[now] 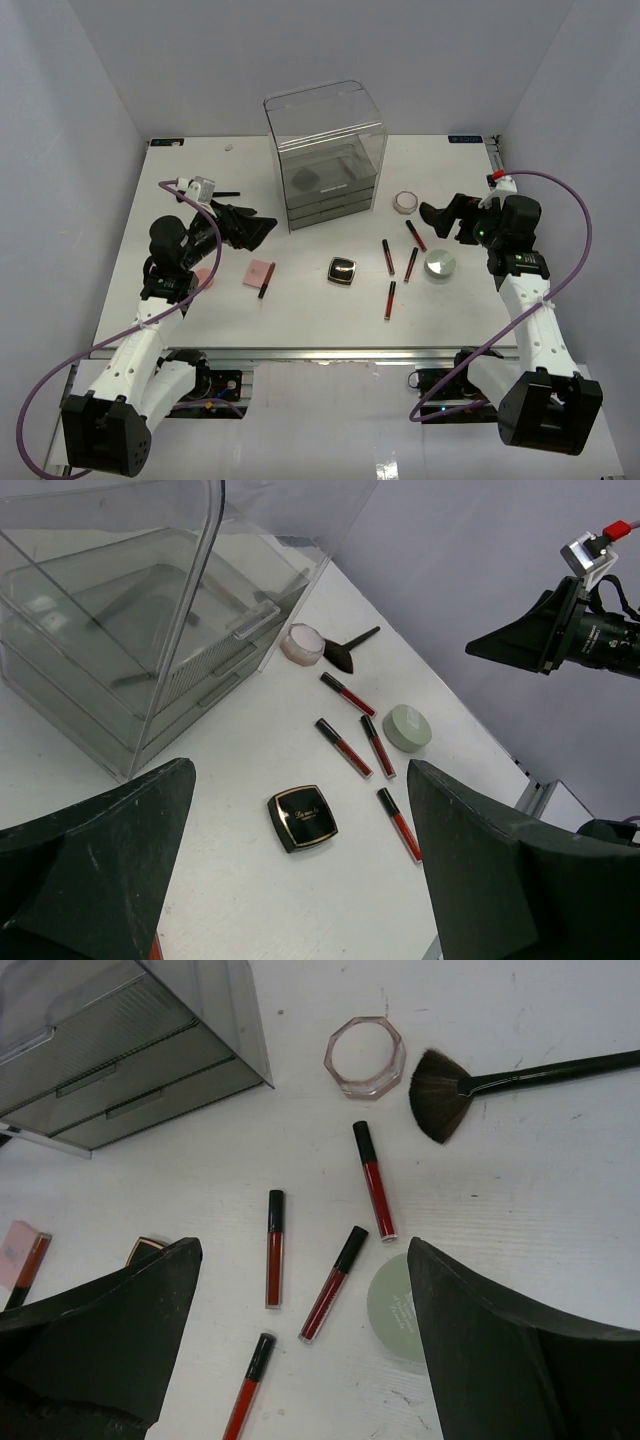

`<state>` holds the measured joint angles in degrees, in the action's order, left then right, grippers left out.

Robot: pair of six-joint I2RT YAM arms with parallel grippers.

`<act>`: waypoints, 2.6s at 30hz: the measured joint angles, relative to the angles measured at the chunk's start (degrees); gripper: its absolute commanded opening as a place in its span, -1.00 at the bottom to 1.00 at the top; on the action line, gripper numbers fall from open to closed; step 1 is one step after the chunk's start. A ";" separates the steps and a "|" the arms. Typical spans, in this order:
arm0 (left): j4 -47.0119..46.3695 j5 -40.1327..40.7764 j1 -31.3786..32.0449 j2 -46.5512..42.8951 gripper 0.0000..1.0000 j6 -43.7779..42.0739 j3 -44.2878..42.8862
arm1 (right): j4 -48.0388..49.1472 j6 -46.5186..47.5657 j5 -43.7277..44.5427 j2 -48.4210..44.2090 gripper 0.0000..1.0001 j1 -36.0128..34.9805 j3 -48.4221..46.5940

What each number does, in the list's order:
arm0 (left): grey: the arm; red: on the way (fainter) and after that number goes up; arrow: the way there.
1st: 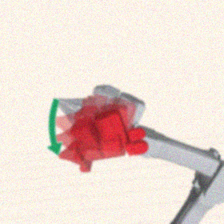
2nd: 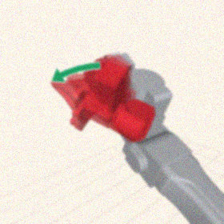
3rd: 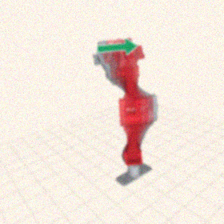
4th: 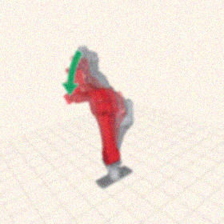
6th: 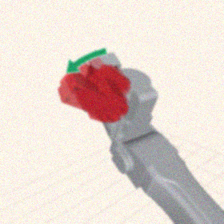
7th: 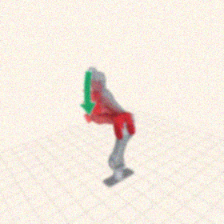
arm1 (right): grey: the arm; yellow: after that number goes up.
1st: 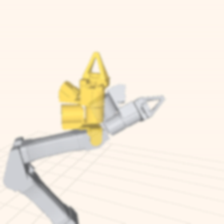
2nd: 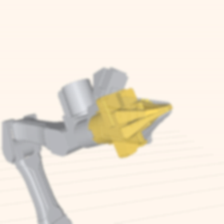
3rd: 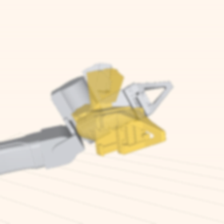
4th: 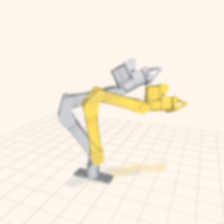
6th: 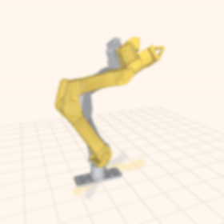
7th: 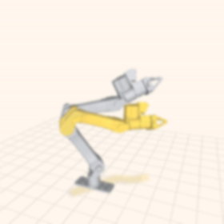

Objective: Organize the makeup

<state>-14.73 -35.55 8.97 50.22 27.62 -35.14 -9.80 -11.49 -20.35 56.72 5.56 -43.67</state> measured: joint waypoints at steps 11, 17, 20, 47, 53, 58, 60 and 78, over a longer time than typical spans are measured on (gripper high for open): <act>-0.56 -0.97 0.00 1.38 0.96 0.89 0.00 | 5.94 12.69 -17.84 -3.04 0.80 -0.40 7.44; -0.54 -1.14 0.00 2.12 0.96 1.20 0.00 | 6.10 22.06 -29.82 -1.53 0.80 -5.33 7.46; -0.49 -1.14 0.00 2.52 0.96 1.35 -0.02 | 9.25 21.19 -32.20 -0.11 0.87 -10.38 7.45; 2.25 0.67 0.00 4.18 0.96 0.05 -0.07 | 43.93 -38.10 -11.72 36.06 0.36 -23.73 -5.73; 2.72 0.67 0.00 4.54 0.96 -0.20 -0.10 | 48.90 -43.57 -11.08 42.59 0.29 -24.68 -10.25; 2.72 0.65 0.00 4.59 0.96 -0.22 -0.17 | 51.94 -46.05 -9.88 45.64 0.23 -24.83 -12.24; 2.73 0.63 0.00 4.66 0.96 -0.25 -0.17 | 52.67 -46.94 -9.44 46.48 0.19 -24.83 -12.71; 2.73 0.59 0.00 4.83 0.96 -0.45 -0.26 | 56.23 -52.64 -8.98 51.46 0.00 -24.83 -16.33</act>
<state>-12.00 -34.96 8.97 55.05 27.17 -35.40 46.43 -64.13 -29.34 108.17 -19.27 -60.00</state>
